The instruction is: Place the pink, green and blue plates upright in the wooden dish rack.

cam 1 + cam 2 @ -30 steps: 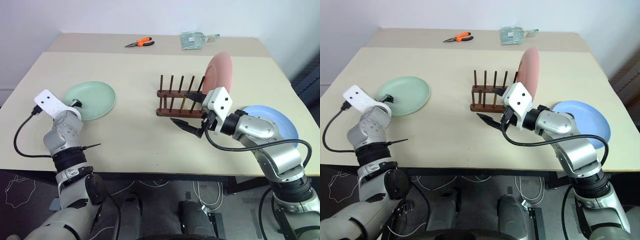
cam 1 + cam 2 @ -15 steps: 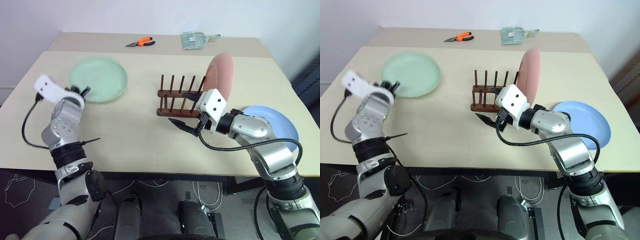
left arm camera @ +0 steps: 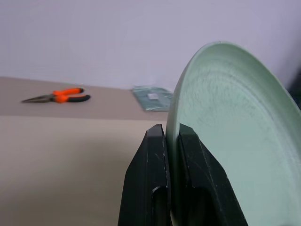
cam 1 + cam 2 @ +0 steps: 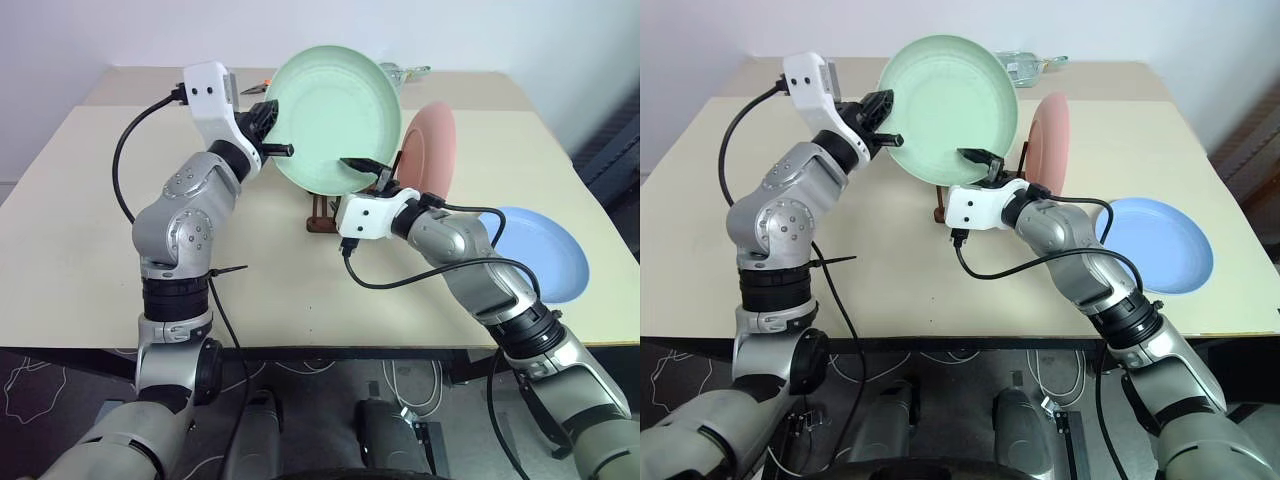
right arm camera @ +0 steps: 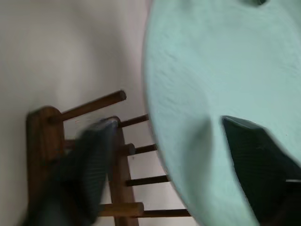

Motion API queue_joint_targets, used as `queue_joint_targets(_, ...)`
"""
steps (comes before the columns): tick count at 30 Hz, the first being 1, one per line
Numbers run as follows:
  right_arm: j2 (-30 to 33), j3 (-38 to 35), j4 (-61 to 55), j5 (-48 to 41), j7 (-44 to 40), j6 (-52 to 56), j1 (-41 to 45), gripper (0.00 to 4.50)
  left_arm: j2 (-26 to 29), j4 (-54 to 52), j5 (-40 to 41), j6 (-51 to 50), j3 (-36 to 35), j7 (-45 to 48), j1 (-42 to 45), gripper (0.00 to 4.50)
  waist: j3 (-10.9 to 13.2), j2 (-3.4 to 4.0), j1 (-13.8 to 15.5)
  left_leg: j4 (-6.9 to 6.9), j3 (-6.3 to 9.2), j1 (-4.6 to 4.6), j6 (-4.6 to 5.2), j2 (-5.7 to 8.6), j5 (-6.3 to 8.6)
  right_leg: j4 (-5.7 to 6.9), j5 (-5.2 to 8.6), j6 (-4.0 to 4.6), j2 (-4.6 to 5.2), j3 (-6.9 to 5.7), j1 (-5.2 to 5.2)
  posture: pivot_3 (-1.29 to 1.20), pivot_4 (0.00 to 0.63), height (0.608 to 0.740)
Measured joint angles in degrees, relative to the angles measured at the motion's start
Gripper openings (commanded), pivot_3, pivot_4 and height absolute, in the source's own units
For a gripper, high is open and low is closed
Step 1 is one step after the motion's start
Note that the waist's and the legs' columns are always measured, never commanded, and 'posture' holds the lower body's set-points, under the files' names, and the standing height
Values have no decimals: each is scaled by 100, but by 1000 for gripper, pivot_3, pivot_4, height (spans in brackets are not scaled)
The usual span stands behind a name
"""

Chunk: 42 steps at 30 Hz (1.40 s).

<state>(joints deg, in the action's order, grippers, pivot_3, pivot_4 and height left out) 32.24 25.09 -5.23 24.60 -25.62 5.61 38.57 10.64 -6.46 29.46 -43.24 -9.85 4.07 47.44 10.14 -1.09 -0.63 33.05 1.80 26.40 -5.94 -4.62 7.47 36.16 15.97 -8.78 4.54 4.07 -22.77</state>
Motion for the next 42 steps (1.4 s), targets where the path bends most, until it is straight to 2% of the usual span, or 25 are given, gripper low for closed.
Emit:
queue_joint_targets(3,-64,-10,36,132,-6,-100,-6,644,2,-47,0,-98,-37,-39,-53,0,0,0,-3,1,0,0,0,0,0,0,0,0,0,0,0,0,150,740)
queue_joint_targets(4,-78,-10,41,177,-8,-143,-14,107,-2,-46,5,-124,-88,-50,-82,347,0,0,-8,1,0,0,0,0,0,0,0,0,0,0,0,0,150,740)
queue_joint_targets(6,-114,17,46,230,-19,-309,-27,0,-89,-46,124,-118,-259,-54,-110,1104,0,0,-5,0,0,0,0,0,0,0,0,0,0,0,0,0,150,740)
queue_joint_targets(10,-221,-85,64,311,74,-444,-75,0,-452,95,445,484,-954,-402,140,3046,5,-9,14,3,2,1,0,0,0,-1,0,1,0,-1,2,0,150,740)
queue_joint_targets(12,-355,-313,58,187,175,-473,-217,0,-213,264,236,1005,-1249,-638,373,3046,5,-9,-8,1,1,-3,0,0,0,-2,0,0,0,1,3,0,150,740)
queue_joint_targets(15,-809,-947,-97,-498,268,-305,-503,0,586,614,-571,1714,-995,-534,224,3046,3,-5,-27,-12,0,-10,-1,-1,-1,2,-1,-2,-1,0,3,0,150,740)
queue_joint_targets(18,-1488,-1748,-706,-1844,230,242,-764,0,1161,982,-1260,2354,-567,16,-363,3046,3,-4,10,-14,0,-9,-1,0,-1,3,-1,-3,0,-3,10,0,150,740)
queue_joint_targets(21,-2246,-2434,-1518,-3483,273,1329,-891,0,1326,1059,-1250,2628,-109,1153,-1222,3046,3,-4,23,-6,0,-5,-1,-2,0,2,-1,1,1,-9,17,0,150,740)
queue_joint_targets(24,-2323,-2853,-1837,-4349,385,2156,-923,0,1436,743,-1015,2600,491,2341,-2022,3046,3,-4,6,-4,-2,-3,-2,-6,1,1,6,29,2,-9,12,0,150,740)
queue_joint_targets(27,-2324,-3111,-1880,-4874,544,2772,-962,0,1645,349,-752,2341,807,3119,-2300,3046,5,0,-22,-6,-5,-3,-3,-13,0,7,5,35,-1,-9,0,0,150,740)
queue_joint_targets(37,-2266,-3248,-1931,-5572,873,3541,-1027,0,1758,-106,-631,1878,971,3675,-2429,3046,3,4,-28,-5,-7,-2,1,-13,0,5,6,34,-1,-6,-2,0,150,740)
queue_joint_targets(40,-2250,-3285,-1749,-5586,1054,3688,-995,1085,1734,-142,-636,1855,999,3673,-2431,3117,3,4,-28,-5,-8,-2,1,-13,0,5,6,34,-1,-5,-2,0,150,740)
queue_joint_targets(42,-2152,-3258,-1589,-5509,1077,3684,-948,2116,1692,-211,-636,1828,1048,3670,-2431,3117,4,5,-28,-5,-8,0,1,-13,0,5,7,34,-1,-5,-5,0,150,740)
